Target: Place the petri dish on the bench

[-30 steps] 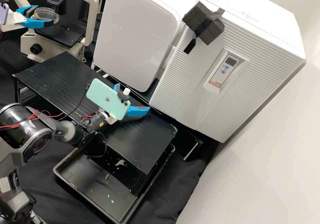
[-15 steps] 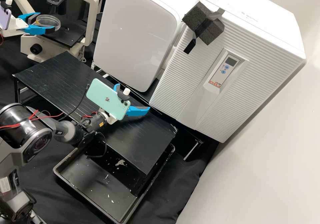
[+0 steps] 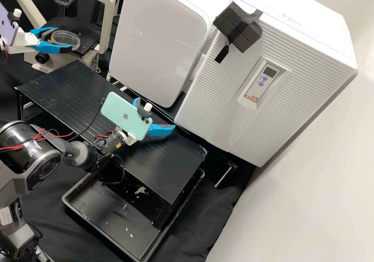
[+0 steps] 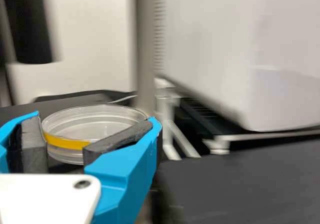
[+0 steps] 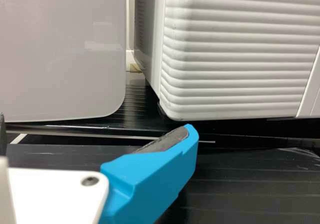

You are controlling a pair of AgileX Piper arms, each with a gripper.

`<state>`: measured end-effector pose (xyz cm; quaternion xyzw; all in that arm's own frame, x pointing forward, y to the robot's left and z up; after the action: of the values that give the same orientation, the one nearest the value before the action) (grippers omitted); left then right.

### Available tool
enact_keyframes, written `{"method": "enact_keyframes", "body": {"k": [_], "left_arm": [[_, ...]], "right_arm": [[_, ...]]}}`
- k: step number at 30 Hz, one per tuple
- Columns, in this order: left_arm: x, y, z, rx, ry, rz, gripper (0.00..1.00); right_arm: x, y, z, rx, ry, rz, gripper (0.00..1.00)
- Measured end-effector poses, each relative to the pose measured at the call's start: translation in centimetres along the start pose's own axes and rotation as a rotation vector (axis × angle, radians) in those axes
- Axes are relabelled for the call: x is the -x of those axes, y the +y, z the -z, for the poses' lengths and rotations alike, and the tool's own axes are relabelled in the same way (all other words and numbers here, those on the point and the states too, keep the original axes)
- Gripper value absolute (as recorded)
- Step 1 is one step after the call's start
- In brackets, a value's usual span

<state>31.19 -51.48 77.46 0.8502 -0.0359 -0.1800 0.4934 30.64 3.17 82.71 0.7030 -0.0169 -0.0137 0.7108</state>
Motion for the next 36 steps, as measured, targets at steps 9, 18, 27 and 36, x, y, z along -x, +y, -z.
{"method": "enact_keyframes", "body": {"k": [9, 18, 27, 36], "left_arm": [[-0.9, -1.4, -6.6, -0.096, -0.266, 0.057, 0.00], [-2.9, -2.3, -10.2, -0.102, -0.409, 0.148, 0.00], [-2.0, -2.5, -12.9, -0.097, -0.538, 0.201, 0.00], [-2.4, -2.3, -15.0, -0.126, -0.633, 0.207, 0.00]], "right_arm": [[0.0, 0.0, 0.0, 0.000, 0.000, 0.000, 1.00], [0.0, 0.0, 0.0, 0.000, 0.000, 0.000, 1.00], [0.0, 0.0, 0.0, 0.000, 0.000, 0.000, 1.00], [0.0, 0.0, 0.0, 0.000, 0.000, 0.000, 1.00]]}}
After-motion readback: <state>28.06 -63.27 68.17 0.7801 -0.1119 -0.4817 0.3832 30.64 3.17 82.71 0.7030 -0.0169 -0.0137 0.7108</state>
